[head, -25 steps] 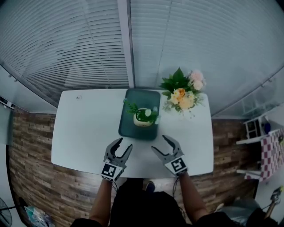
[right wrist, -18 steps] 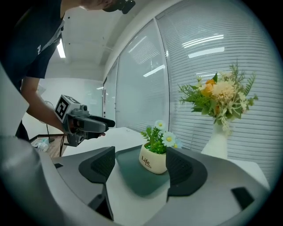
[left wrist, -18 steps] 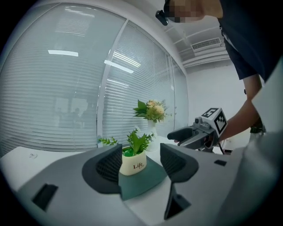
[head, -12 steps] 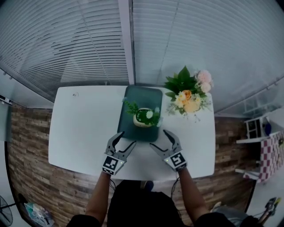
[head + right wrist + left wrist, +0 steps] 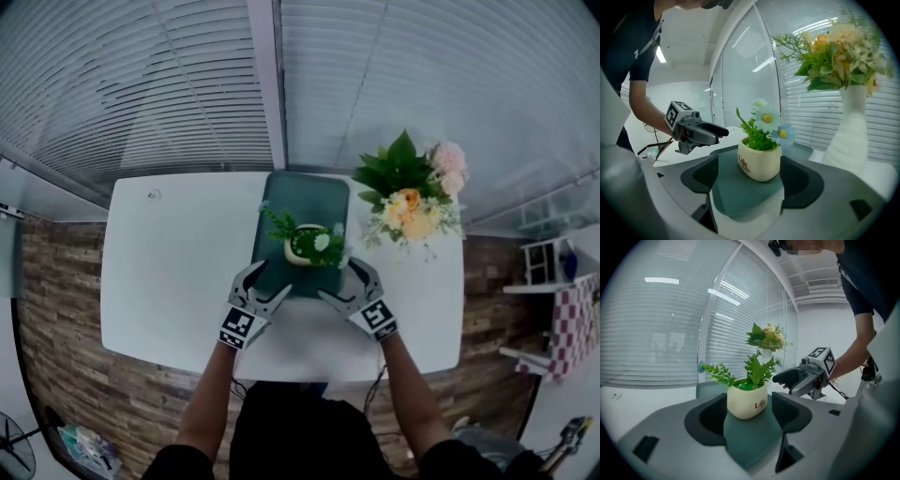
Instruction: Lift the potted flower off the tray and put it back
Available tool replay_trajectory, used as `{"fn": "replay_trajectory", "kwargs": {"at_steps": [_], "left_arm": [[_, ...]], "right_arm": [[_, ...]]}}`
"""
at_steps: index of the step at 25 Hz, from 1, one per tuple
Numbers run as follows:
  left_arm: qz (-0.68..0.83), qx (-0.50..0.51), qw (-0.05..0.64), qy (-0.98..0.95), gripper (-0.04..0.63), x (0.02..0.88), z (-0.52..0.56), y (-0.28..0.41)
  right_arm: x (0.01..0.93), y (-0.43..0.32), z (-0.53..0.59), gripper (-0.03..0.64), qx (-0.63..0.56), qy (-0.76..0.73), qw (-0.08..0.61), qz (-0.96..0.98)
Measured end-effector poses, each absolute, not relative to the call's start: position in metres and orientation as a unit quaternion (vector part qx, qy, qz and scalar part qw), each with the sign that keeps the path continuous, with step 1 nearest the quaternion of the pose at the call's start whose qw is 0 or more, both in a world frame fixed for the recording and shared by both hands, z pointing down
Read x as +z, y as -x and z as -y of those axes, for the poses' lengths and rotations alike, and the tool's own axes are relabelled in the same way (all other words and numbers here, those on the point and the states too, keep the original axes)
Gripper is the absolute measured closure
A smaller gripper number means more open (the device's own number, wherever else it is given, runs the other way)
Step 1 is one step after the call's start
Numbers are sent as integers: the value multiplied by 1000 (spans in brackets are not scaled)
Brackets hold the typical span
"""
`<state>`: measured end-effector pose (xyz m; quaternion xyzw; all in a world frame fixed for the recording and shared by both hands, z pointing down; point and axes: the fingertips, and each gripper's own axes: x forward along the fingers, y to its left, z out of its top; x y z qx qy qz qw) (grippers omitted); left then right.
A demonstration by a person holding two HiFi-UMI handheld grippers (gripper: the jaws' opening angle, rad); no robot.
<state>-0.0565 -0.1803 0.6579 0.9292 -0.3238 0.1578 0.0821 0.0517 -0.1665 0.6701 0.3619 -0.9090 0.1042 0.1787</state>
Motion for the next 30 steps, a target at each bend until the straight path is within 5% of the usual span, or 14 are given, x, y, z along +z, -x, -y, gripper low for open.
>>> {"fn": "replay_trajectory", "kwargs": {"at_steps": [30], "left_arm": [[217,270,17,-938,310,714,214,20]], "right_arm": [[716,-33,221,219,66,-239,292,924]]}}
